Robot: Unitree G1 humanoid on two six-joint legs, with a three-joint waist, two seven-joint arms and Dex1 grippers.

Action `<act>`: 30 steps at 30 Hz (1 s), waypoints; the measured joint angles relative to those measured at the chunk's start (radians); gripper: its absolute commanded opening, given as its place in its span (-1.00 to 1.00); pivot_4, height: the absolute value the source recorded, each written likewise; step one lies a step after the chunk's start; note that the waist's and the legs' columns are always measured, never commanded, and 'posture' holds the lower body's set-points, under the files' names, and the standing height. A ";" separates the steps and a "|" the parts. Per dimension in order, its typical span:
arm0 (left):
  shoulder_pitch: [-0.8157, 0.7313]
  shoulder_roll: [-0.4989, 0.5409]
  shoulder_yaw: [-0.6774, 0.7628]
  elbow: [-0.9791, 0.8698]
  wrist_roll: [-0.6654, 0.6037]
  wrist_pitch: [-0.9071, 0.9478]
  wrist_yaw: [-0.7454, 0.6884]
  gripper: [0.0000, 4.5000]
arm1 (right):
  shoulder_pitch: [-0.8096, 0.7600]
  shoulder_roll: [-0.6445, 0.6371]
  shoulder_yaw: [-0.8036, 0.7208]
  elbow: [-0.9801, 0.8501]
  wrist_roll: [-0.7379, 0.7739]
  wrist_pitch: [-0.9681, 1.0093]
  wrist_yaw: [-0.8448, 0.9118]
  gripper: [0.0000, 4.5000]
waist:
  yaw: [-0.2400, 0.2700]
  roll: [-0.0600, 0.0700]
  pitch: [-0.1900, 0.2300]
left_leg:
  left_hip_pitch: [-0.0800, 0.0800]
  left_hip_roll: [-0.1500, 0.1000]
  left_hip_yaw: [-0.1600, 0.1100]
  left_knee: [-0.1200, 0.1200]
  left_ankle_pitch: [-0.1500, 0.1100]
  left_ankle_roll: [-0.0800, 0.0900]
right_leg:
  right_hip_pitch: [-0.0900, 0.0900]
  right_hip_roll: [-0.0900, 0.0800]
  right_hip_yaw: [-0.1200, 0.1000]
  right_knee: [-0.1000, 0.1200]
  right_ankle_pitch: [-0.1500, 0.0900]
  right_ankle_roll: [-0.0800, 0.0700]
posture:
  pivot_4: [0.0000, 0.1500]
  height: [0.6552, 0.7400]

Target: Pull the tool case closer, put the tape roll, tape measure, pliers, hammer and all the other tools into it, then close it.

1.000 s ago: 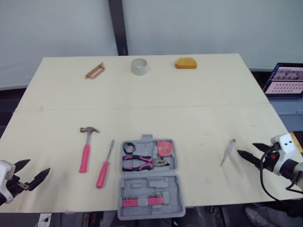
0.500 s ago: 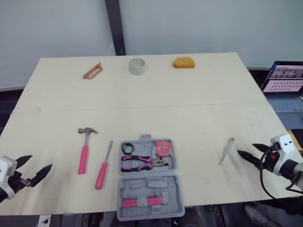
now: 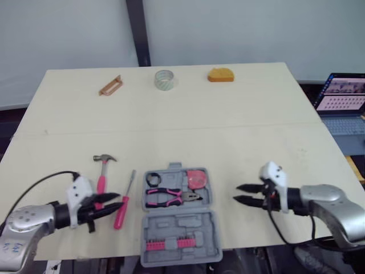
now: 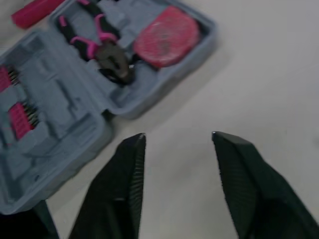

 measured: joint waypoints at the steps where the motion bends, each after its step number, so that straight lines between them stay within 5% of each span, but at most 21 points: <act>1: -0.003 0.003 -0.021 -0.001 0.006 0.011 -0.003 -1.00 | -0.006 -0.003 0.027 -0.005 -0.013 -0.001 0.001 -0.89 | 0.000 0.000 0.000 | 0.000 0.000 0.000 0.000 0.000 0.000 | 0.000 0.000 0.000 0.000 0.000 0.000 | 1.00 1.00; 12: -0.072 0.012 -0.195 -0.001 0.113 0.058 0.020 -1.00 | -0.088 0.033 0.211 -0.011 -0.119 -0.011 -0.006 -0.97 | 0.020 0.000 0.000 | 0.000 0.000 0.000 0.002 0.000 0.000 | 0.000 0.000 0.001 0.001 0.000 0.000 | 1.00 1.00; 30: -0.137 -0.038 -0.268 -0.004 0.150 0.080 0.069 -1.00 | -0.096 0.093 0.260 0.026 -0.188 -0.023 -0.019 -0.97 | 0.023 0.000 0.000 | -0.002 0.000 0.000 0.006 0.000 0.000 | -0.001 0.000 0.001 0.003 0.000 0.000 | 1.00 1.00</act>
